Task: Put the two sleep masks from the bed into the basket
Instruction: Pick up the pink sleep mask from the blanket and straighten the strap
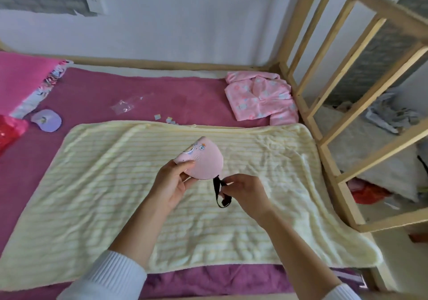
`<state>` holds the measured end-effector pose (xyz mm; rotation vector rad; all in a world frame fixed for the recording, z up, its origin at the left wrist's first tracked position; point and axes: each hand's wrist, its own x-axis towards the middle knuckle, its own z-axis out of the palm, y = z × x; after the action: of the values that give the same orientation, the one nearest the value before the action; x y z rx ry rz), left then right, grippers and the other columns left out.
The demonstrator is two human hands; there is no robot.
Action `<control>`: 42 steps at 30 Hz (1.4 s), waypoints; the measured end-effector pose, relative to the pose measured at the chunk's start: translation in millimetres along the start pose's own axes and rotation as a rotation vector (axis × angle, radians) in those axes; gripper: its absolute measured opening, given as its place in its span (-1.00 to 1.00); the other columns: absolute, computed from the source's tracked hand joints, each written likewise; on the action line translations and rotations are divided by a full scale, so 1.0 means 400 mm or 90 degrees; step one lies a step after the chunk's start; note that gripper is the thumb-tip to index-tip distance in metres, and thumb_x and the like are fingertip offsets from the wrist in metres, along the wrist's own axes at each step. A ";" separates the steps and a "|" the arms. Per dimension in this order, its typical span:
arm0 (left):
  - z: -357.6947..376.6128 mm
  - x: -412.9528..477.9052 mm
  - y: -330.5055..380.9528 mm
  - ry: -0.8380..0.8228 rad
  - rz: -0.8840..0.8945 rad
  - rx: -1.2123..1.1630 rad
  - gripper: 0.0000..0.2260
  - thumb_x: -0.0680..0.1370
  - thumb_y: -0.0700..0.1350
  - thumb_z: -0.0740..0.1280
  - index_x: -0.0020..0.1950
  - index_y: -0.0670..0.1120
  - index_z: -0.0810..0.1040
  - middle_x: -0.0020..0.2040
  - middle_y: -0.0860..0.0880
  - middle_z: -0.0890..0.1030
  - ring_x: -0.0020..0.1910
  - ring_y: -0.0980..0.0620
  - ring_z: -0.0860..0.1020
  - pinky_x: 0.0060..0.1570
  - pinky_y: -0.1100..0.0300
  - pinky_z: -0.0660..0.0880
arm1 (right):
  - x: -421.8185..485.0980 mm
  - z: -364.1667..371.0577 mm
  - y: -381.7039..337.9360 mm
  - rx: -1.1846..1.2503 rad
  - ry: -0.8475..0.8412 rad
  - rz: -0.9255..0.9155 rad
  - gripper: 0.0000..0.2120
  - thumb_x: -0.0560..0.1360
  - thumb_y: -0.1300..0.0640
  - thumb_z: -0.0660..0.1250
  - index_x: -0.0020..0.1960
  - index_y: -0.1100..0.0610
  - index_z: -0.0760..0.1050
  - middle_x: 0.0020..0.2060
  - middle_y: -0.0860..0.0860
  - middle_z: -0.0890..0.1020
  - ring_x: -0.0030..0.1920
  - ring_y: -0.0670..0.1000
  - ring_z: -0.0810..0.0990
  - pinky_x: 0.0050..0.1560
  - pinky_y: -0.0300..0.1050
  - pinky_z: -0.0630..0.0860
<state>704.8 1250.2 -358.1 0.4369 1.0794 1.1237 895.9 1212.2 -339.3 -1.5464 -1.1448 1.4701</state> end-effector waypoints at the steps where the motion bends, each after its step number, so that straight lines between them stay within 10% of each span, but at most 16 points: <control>1: -0.042 -0.009 0.016 0.004 -0.003 -0.002 -0.76 0.49 -0.32 0.31 0.13 -0.14 0.56 -0.01 -0.06 0.66 -0.08 0.05 0.65 -0.28 0.20 0.61 | -0.021 0.032 -0.002 0.013 0.017 0.002 -0.86 0.39 0.42 0.35 -0.12 0.24 0.60 -0.41 0.16 0.64 -0.39 0.04 0.58 -0.19 -0.09 0.50; 6: -0.237 -0.075 0.105 0.067 0.002 0.001 -0.71 0.48 -0.35 0.30 0.19 -0.16 0.49 0.08 -0.11 0.59 -0.03 0.00 0.59 -0.14 0.13 0.55 | -0.088 0.158 -0.064 0.435 -0.089 0.037 -0.90 0.48 0.22 0.33 0.00 0.13 0.52 -0.44 -0.01 0.50 -0.37 -0.02 0.54 0.08 0.05 0.51; 10: -0.316 -0.124 0.163 0.027 0.022 0.024 -0.68 0.43 -0.43 0.32 0.14 -0.19 0.52 0.03 -0.12 0.63 -0.04 -0.03 0.63 -0.13 0.13 0.58 | -0.076 0.243 -0.135 0.603 -0.019 -0.078 -0.73 0.49 0.25 0.24 0.16 0.03 0.42 0.13 -0.04 0.66 0.15 -0.09 0.62 0.22 0.09 0.39; 16: -0.369 -0.178 0.242 0.011 0.120 0.062 -0.79 0.43 -0.40 0.36 -0.03 -0.15 0.55 -0.04 -0.10 0.64 -0.07 -0.02 0.62 -0.14 0.14 0.62 | -0.035 0.342 -0.162 -0.520 0.322 -0.288 -0.46 0.47 0.39 0.09 0.42 0.14 0.09 -0.19 -0.01 0.60 -0.18 0.12 0.61 0.22 0.11 0.31; 20: -0.407 -0.200 0.286 0.054 0.171 0.063 -0.79 0.43 -0.40 0.36 -0.06 -0.13 0.56 -0.08 -0.08 0.65 -0.09 -0.01 0.63 -0.20 0.17 0.61 | -0.039 0.333 -0.184 -0.771 0.283 -0.295 -0.61 0.49 0.19 0.24 0.28 0.16 0.22 -0.41 0.06 0.63 -0.39 0.20 0.56 -0.05 0.02 0.38; 24: -0.434 -0.206 0.313 0.117 0.196 0.081 -0.79 0.42 -0.38 0.37 -0.07 -0.10 0.57 -0.13 -0.04 0.66 -0.14 0.02 0.63 -0.15 0.15 0.59 | -0.109 0.361 -0.226 -0.471 -0.038 -0.130 -0.71 0.38 0.03 0.46 -0.16 0.04 0.34 -0.46 0.06 0.70 -0.53 0.03 0.63 -0.47 -0.16 0.38; 29: -0.428 -0.211 0.301 0.103 0.168 0.120 -0.77 0.40 -0.39 0.37 -0.04 -0.12 0.57 -0.11 -0.09 0.66 -0.11 -0.06 0.63 -0.14 0.10 0.58 | -0.163 0.380 -0.270 -0.131 -0.413 -0.100 -0.73 0.35 0.14 0.49 -0.32 0.10 0.39 -0.45 0.04 0.69 -0.53 0.04 0.61 -0.29 -0.14 0.60; 34: -0.403 -0.215 0.288 0.041 0.155 0.064 -0.79 0.43 -0.39 0.36 0.00 -0.17 0.56 -0.07 -0.11 0.66 -0.06 -0.04 0.64 -0.19 0.20 0.61 | -0.122 0.399 -0.283 0.391 -0.304 -0.134 -0.58 0.29 -0.24 0.47 -0.14 0.11 0.66 -0.14 -0.02 0.71 -0.08 0.01 0.68 0.10 0.01 0.55; 38: -0.406 -0.217 0.293 -0.025 0.183 0.085 -0.77 0.38 -0.38 0.40 -0.08 -0.10 0.56 -0.16 -0.02 0.69 -0.11 0.00 0.64 -0.17 0.20 0.61 | -0.075 0.425 -0.277 0.061 -0.022 -0.263 -0.76 0.40 0.12 0.49 0.08 0.02 0.64 0.10 -0.08 0.67 0.12 -0.13 0.62 0.01 -0.15 0.53; 42: -0.399 -0.221 0.302 -0.119 0.165 0.161 -0.73 0.30 -0.30 0.46 -0.08 -0.02 0.60 -0.14 -0.04 0.71 -0.11 0.01 0.66 -0.15 0.18 0.60 | -0.063 0.447 -0.292 -0.183 -0.077 -0.315 -0.72 0.37 0.21 0.51 0.08 0.11 0.64 -0.07 0.05 0.72 -0.04 -0.14 0.60 -0.01 -0.18 0.54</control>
<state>503.6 1188.2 -298.5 0.8857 1.0228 1.1496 704.6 1216.4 -240.9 -1.2356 -1.7261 1.1085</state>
